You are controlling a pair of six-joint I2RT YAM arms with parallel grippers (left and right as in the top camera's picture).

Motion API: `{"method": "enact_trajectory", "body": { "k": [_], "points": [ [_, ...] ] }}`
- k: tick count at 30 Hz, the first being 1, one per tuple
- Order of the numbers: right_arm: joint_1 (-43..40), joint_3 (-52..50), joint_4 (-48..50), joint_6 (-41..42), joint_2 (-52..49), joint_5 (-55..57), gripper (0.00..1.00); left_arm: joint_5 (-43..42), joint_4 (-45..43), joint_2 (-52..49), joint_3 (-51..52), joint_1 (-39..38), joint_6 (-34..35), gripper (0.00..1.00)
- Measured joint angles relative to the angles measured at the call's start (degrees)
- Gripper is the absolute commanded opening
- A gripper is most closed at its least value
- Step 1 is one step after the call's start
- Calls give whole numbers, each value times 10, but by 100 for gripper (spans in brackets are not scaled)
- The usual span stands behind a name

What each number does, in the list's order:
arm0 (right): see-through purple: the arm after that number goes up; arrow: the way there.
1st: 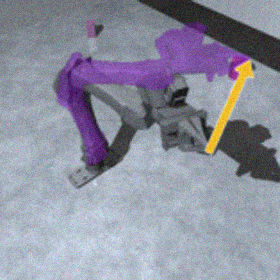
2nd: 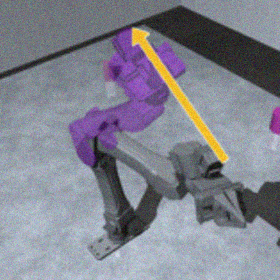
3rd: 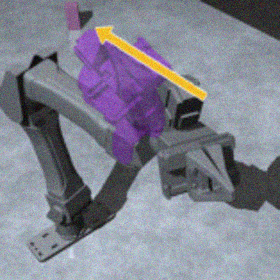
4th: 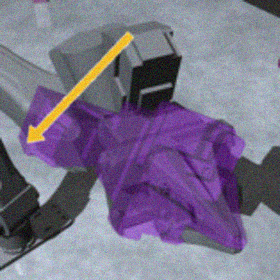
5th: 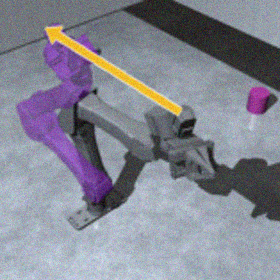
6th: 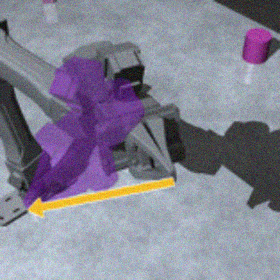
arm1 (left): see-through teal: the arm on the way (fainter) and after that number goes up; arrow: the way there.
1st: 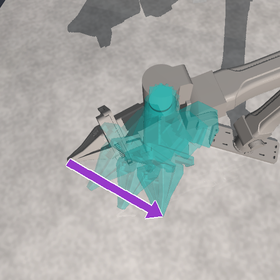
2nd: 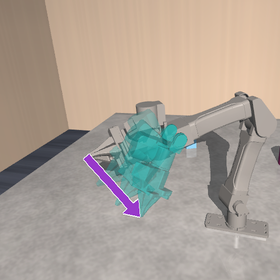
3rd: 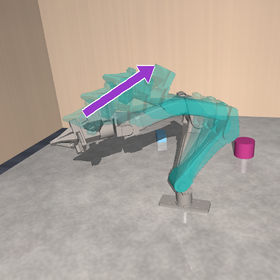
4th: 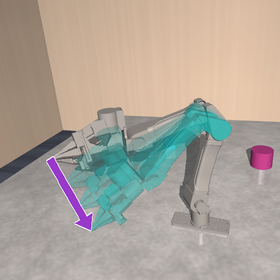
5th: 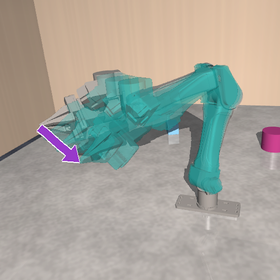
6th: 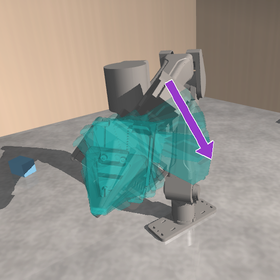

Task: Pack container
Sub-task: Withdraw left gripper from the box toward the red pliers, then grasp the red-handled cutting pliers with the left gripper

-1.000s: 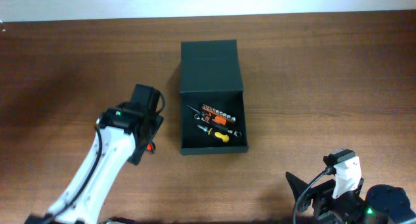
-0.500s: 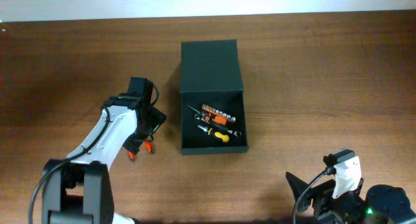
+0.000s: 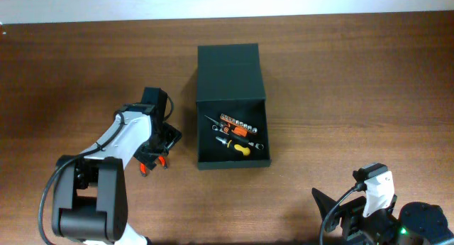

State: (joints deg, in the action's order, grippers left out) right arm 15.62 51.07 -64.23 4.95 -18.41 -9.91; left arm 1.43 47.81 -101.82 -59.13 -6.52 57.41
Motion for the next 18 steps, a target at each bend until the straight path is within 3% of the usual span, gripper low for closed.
{"method": "enact_trajectory", "body": {
  "k": [4, 12, 18],
  "points": [
    [0, 0, 0, 0, 0, 0, 99, -10, -11, -15, 0, 5, -1, 68],
    [0, 0, 0, 0, 0, 0, 99, -17, -14, -16, 0, 5, -6, 29],
    [0, 0, 0, 0, 0, 0, 99, -17, -13, -16, 0, 5, -6, 9]
  ]
}}
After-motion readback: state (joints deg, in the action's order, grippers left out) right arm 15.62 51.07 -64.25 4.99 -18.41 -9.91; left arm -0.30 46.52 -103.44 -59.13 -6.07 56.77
